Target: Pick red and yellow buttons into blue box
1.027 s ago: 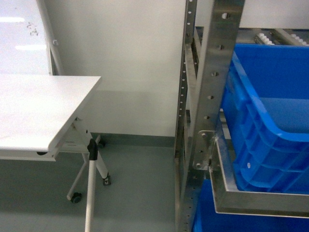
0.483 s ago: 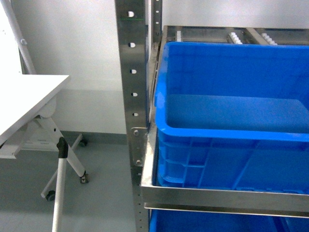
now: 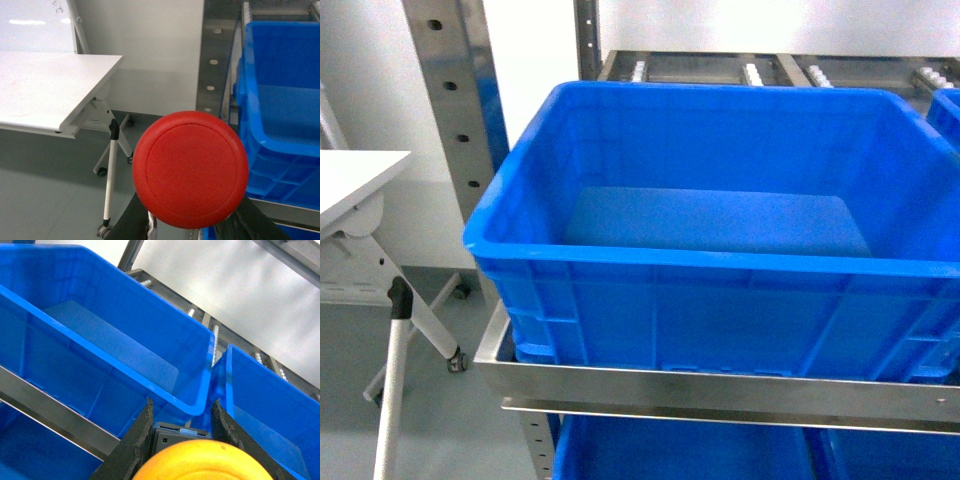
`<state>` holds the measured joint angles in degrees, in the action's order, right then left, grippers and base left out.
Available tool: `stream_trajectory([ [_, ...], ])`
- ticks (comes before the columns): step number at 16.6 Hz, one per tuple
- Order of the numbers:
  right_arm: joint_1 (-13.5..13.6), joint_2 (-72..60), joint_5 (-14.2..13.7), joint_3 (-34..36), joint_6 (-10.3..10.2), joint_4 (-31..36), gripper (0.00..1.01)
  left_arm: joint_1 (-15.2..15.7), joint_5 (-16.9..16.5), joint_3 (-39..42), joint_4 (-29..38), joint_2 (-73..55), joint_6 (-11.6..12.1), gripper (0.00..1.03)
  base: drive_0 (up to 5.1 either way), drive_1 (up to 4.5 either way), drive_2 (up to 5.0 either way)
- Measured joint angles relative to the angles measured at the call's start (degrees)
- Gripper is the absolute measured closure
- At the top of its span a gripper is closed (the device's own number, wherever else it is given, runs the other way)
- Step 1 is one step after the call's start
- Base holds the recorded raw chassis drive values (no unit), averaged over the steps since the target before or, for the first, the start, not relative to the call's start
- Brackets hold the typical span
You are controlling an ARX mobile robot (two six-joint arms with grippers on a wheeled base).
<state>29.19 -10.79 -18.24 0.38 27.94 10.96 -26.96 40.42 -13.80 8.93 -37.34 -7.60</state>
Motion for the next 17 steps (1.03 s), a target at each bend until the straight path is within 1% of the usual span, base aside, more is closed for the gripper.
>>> stream_trajectory([
  [17, 0.0, 0.0, 0.02, 0.0, 0.0, -0.04, 0.72, 0.0, -0.02, 0.02, -0.09, -0.02, 0.0, 0.83, 4.9, -3.27, -1.5],
])
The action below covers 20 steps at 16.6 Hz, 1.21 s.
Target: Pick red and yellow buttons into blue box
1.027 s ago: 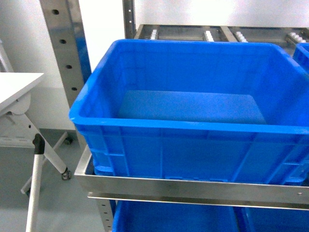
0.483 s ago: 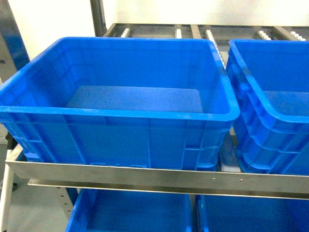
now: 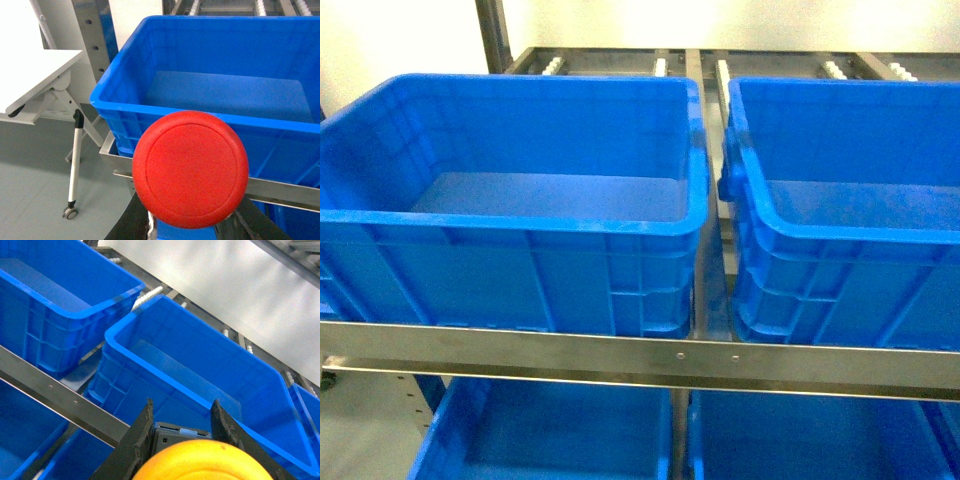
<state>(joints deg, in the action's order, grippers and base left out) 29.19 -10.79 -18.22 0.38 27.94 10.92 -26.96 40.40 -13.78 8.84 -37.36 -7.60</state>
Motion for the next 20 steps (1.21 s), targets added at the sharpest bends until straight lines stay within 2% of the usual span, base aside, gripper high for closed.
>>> stream_trajectory([
  [10, 0.0, -0.04, -0.02, 0.0, -0.02, 0.0, 0.72, 0.0, 0.0, 0.0, -0.24, 0.0, 0.0, 0.83, 5.0, -3.24, -1.4],
  [17, 0.0, 0.02, 0.0, 0.0, -0.02, 0.11, 0.72, 0.07, 0.07, 0.02, -0.07, 0.22, 0.0, 0.83, 0.0, 0.0, 0.0],
  [20, 0.0, 0.0, -0.02, 0.0, 0.0, 0.04, 0.72, 0.04, 0.07, 0.02, 0.09, 0.24, 0.0, 0.83, 0.0, 4.15, -4.2],
])
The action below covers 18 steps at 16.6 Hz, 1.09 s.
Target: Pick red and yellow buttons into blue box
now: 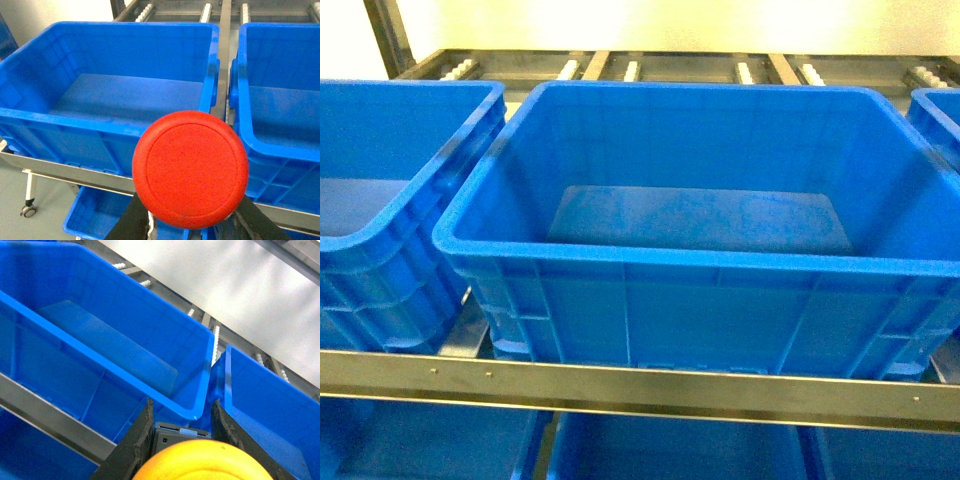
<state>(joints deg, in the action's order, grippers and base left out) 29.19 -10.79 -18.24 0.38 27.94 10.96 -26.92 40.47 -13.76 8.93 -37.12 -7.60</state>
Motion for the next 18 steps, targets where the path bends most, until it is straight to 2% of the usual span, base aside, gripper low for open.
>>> stream_trajectory([
  [8, 0.0, 0.02, 0.0, 0.0, -0.02, -0.07, 0.72, 0.0, 0.0, 0.0, -0.07, -0.11, 0.0, 0.83, 0.0, 4.18, -4.2],
  [15, 0.0, -0.02, -0.02, 0.0, -0.02, -0.2, 0.72, 0.0, -0.09, 0.07, -0.04, -0.2, 0.0, 0.83, 0.0, 0.0, 0.0],
  [18, 0.07, -0.42, 0.2, 0.0, 0.22, -3.45, 0.72, 0.0, -0.09, 0.07, -0.07, -0.22, 0.0, 0.83, 0.0, 0.0, 0.0],
])
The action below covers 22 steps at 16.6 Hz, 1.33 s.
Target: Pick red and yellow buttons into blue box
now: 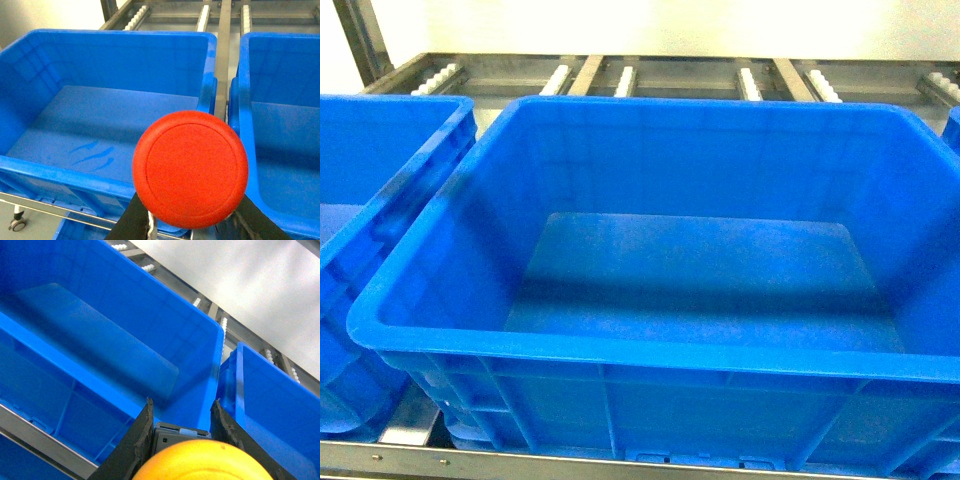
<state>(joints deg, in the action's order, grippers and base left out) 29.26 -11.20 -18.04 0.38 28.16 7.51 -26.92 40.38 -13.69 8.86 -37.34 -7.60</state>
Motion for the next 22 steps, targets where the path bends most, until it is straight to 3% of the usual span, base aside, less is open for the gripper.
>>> stream_trajectory([
  [1, 0.02, -0.59, 0.02, -0.11, 0.09, -1.31, 0.72, 0.0, 0.0, 0.0, 0.0, 0.0, 0.0, 0.83, 0.0, 0.0, 0.0],
  [2, -0.52, -4.28, 1.27, -0.22, 0.74, 3.32, 0.72, 0.0, 0.0, 0.0, 0.02, 0.0, 0.0, 0.83, 0.0, 0.0, 0.0],
  [6, -8.17, -24.5, 9.75, -2.08, 4.07, 15.26, 0.72, -0.02, 0.02, 0.0, 0.02, 0.0, 0.0, 0.83, 0.0, 0.0, 0.0],
  [10, -12.94, -32.41, 17.66, -11.67, 5.6, 15.54, 0.72, -0.04, 0.0, 0.0, 0.02, 0.0, 0.0, 0.83, 0.0, 0.0, 0.0],
  [14, -9.6, -48.54, 16.68, -21.14, 6.21, 14.34, 0.72, -0.04, -0.02, 0.0, 0.0, 0.0, 0.0, 0.83, 0.0, 0.0, 0.0],
  [17, -9.07, -61.79, 15.67, -29.53, 6.69, 14.58, 0.72, -0.04, -0.02, 0.0, 0.0, 0.0, 0.0, 0.83, 0.0, 0.0, 0.0],
  [19, -9.05, -68.63, 14.4, -35.06, 6.99, 8.79, 0.72, -0.04, 0.0, 0.0, 0.0, 0.0, 0.0, 0.83, 0.0, 0.0, 0.0],
  [22, -9.94, -80.52, 12.28, -47.1, 4.39, -0.26, 0.72, -0.04, -0.02, 0.0, -0.02, 0.0, 0.0, 0.83, 0.0, 0.0, 0.0],
])
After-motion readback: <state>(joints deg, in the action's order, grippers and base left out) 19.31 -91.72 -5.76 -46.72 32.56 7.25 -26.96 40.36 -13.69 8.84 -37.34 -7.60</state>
